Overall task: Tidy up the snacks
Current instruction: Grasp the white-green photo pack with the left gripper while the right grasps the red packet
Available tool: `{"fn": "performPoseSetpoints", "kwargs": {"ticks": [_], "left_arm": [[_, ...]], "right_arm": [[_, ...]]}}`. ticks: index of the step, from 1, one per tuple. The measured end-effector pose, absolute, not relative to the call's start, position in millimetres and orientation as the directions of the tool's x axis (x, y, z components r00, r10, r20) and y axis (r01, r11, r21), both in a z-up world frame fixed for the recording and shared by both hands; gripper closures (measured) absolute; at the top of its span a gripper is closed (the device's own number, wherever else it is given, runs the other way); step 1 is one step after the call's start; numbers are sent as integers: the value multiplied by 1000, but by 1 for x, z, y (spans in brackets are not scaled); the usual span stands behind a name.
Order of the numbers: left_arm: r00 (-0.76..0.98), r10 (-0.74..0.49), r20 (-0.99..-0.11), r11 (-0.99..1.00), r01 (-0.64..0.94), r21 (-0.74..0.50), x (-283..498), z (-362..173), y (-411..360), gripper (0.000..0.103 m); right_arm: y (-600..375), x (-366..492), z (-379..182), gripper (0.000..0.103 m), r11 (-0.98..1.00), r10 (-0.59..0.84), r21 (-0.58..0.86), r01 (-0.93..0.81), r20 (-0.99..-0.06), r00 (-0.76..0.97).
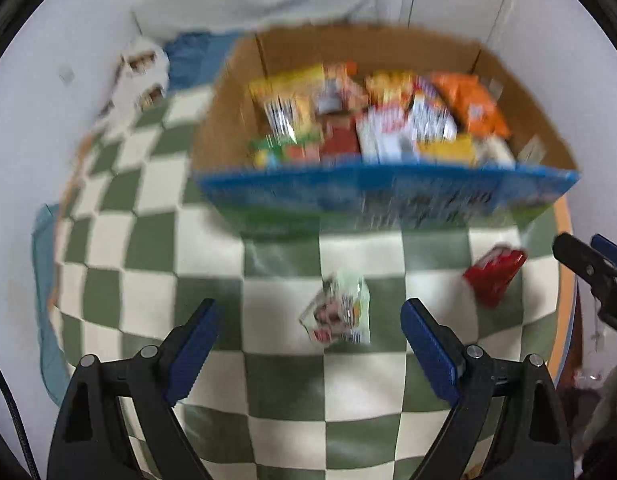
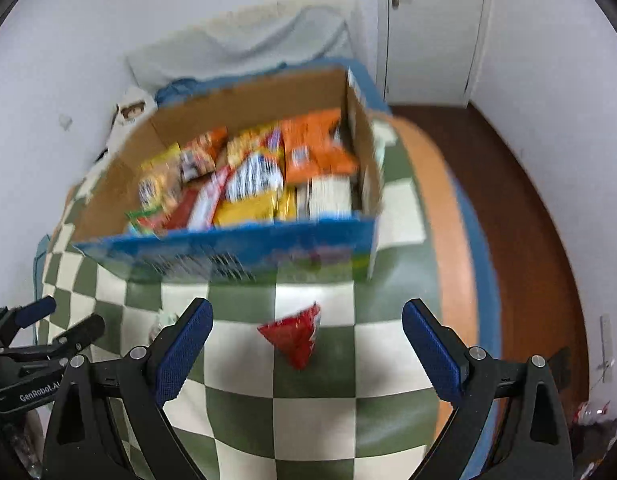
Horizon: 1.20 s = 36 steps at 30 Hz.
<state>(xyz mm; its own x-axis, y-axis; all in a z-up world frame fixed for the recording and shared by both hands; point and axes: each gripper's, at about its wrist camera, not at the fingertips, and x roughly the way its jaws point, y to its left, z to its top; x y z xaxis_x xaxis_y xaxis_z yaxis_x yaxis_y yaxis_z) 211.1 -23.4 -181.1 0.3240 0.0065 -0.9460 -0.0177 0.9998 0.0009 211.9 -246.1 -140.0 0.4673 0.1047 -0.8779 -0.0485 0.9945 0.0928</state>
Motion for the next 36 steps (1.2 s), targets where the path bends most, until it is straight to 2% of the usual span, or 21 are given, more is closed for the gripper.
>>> {"fn": "performPoseSetpoints", "kwargs": {"ticks": [4,6,11,12,14,15,18,29,36], "left_arm": [[232,-25,-972,999,-26,-32,218,-215,-22,12],[194,-35,-980,998,-40,-43,224,-229,-20,12],[98,-88,-991,992,-85,-96,237,-265,-18,12],[87,-102,-991,989,-95,-110,238,-270,-17,12],[79,-133,-988,984,-112,-142,240,-279,-16,26],[71,-137,-988,983,-113,-144,240,-283,-16,46],[81,-128,-988,986,-94,-136,233,-282,-18,46],[47,-119,-992,991,-62,-122,177,-291,-25,46],[96,-164,-982,985,-34,-168,173,-256,-33,46]], "right_arm": [[-250,226,-187,8,990,133,139,-15,-911,391],[-252,233,-207,27,985,157,170,7,-923,351],[-250,243,-237,27,977,190,210,34,-933,304],[-249,245,-243,32,975,200,220,35,-935,293],[-245,248,-252,44,974,207,224,27,-938,278],[-242,249,-255,51,975,207,222,23,-938,276],[-236,246,-255,62,982,183,190,-6,-941,285],[-203,198,-266,63,987,145,118,-112,-949,281],[-188,187,-243,65,973,221,188,-133,-927,302]]}}
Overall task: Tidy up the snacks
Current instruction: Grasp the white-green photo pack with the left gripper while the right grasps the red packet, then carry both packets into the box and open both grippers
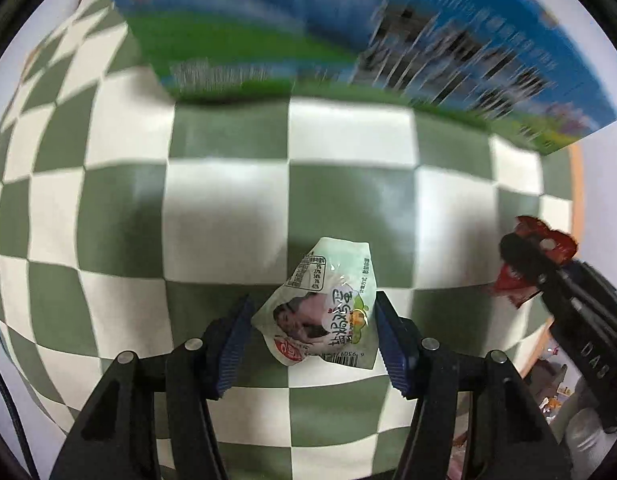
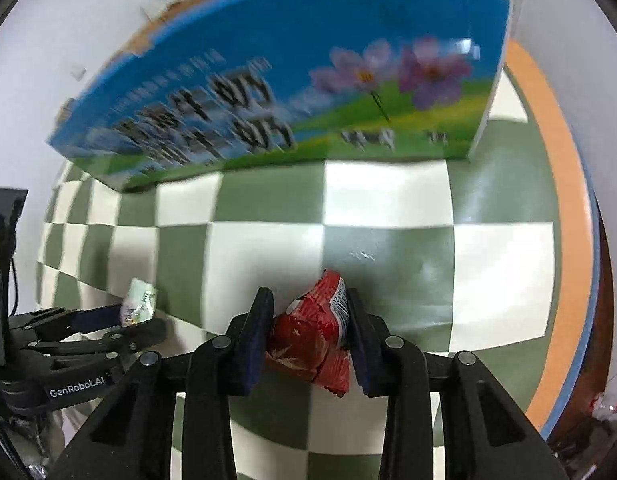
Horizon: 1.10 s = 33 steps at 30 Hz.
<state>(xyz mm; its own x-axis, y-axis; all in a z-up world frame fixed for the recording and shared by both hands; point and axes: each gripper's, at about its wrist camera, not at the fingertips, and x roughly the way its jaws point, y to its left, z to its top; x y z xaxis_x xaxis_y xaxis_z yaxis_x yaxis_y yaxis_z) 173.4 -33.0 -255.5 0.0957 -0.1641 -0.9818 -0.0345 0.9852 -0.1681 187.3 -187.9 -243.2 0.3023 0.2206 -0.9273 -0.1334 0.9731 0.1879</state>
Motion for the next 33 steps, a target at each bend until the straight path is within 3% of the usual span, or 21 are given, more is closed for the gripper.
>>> {"fn": "performPoseSetpoints", "kwargs": {"ticks": [8,13,19,27,29,33], "left_arm": [[269,-295,-917,955,38,-296,201,-142,-37,46],[331,-281,-901,959,73,-273,262,-101,-38,46],[276,-211,-938,977,59,-203,324,-119,-46,46],[100,-221,-970,975,29,-219,356,-175,-53,44],[90,-213,-973,977,13,-212,358,-181,-52,44],[97,-208,-973,978,-12,-210,358,-185,-48,39]], "right_arm": [[-179,197,-155,65,940,339,287,-186,-854,394],[-192,231,-97,65,936,352,286,-206,-801,485],[-213,294,-90,65,954,299,245,-173,-817,492],[-218,341,-136,64,962,268,235,-135,-902,337],[-220,343,-145,58,967,251,224,-123,-919,304],[-221,343,-147,32,969,241,214,-124,-926,291]]}}
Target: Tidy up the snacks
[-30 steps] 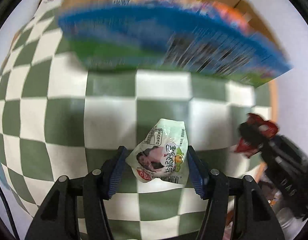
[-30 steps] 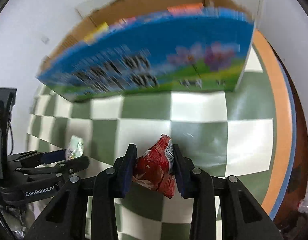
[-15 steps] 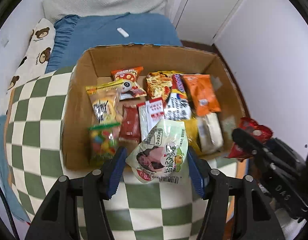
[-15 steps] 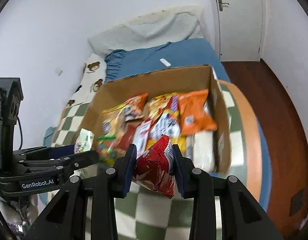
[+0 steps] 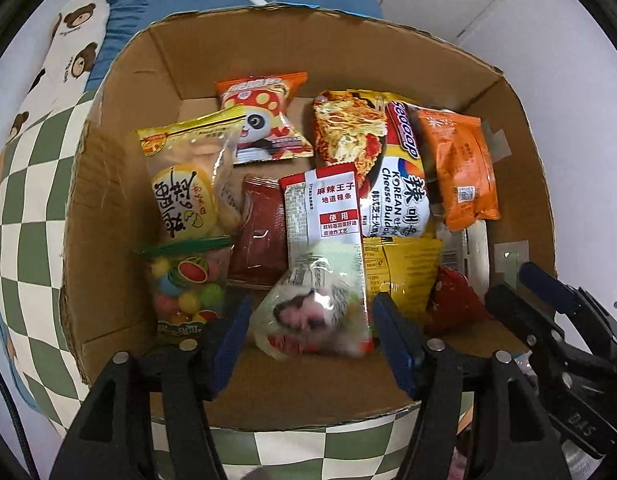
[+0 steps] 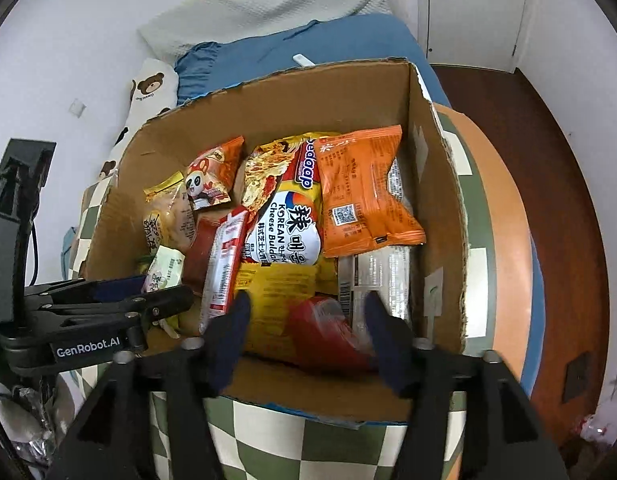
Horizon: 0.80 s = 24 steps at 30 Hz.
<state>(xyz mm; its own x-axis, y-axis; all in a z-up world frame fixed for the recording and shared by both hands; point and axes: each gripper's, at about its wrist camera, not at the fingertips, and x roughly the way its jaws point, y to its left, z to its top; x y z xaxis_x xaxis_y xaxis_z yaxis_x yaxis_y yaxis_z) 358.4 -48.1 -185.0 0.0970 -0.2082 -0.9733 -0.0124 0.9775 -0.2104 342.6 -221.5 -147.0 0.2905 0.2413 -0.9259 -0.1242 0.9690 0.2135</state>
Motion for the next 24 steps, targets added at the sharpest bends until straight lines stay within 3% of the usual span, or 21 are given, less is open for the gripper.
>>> {"fn": "performPoseSetpoints", "kwargs": {"ticks": [2,3,4,6,7,13,24], "left_arm": [[104,-201,-974,979,-16,-203,357,-183,-46,26],[106,-194,-975,980,-18,-197,356,-182,-45,13],[111,-191,-975,981,-18,-194,355,-180,-45,10],[128,-170,-977,984,-22,-174,354,-175,-42,10],[132,-163,-978,986,-24,-167,355,-174,-40,10],[172,-102,-980,993,-35,-109,351,-167,-32,10],[246,-53,-968,996,-54,-68,337,-149,-21,10]], "right_arm": [[-222,342,-146,24,973,224,197,-121,-931,289],[-222,343,-145,21,976,206,177,-123,-934,292],[-222,342,-143,19,979,194,164,-123,-936,295],[-221,343,-141,8,984,159,127,-125,-941,298],[-220,343,-139,7,985,146,111,-128,-942,302],[-217,340,-136,5,992,63,23,-126,-944,325],[-217,331,-129,4,995,42,7,-99,-933,358]]}}
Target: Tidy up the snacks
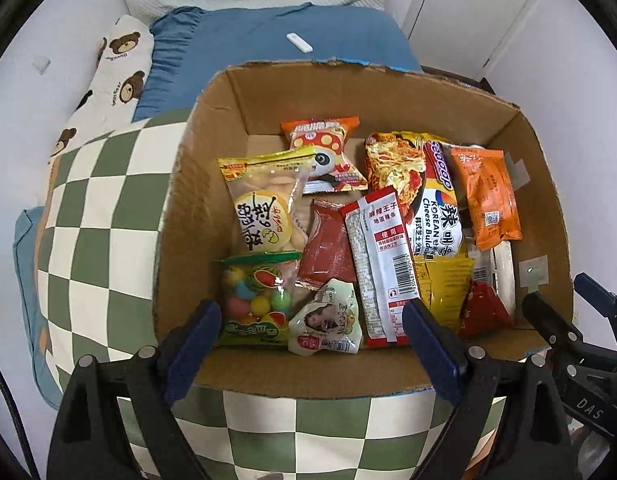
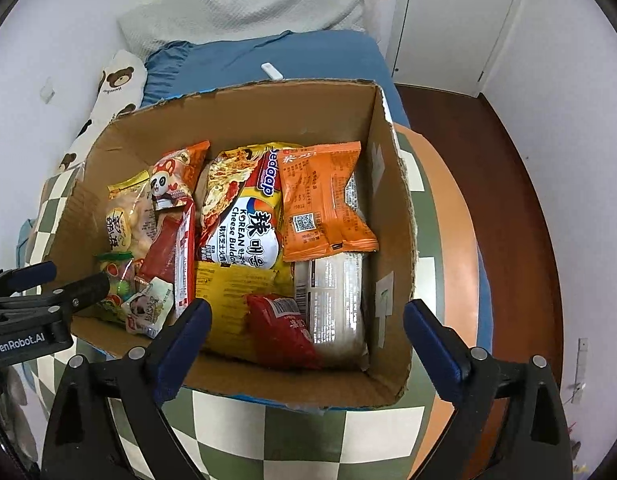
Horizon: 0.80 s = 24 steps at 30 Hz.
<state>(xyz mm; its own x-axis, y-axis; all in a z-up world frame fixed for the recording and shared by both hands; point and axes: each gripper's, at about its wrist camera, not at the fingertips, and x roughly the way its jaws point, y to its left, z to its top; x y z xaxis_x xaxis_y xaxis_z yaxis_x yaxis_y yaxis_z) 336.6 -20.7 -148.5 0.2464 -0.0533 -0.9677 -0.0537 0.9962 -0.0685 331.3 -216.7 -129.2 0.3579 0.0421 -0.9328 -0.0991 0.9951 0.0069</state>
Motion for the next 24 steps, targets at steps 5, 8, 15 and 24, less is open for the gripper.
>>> {"fn": "performPoseSetpoints", "kwargs": {"ticks": [5,8,15,24], "left_arm": [[296,-47,-954,996,-64,-69,323,-130,-16,10],[344,-37,-938,995,-76,-66,309,-115,-13,10],[461,-2,-887,996,-82,-45,263,-74,-8,10],[588,3,-809,995,-82,-56,194,-24,-7,10]], "right_arm": [[-217,322,-114,4,995,50,14,-95,-918,392],[-216,311,-99,4,995,57,18,-94,-903,426],[-213,267,-60,3,994,71,18,-106,-852,518],[-211,189,-3,2,989,117,38,-140,-778,618]]}}
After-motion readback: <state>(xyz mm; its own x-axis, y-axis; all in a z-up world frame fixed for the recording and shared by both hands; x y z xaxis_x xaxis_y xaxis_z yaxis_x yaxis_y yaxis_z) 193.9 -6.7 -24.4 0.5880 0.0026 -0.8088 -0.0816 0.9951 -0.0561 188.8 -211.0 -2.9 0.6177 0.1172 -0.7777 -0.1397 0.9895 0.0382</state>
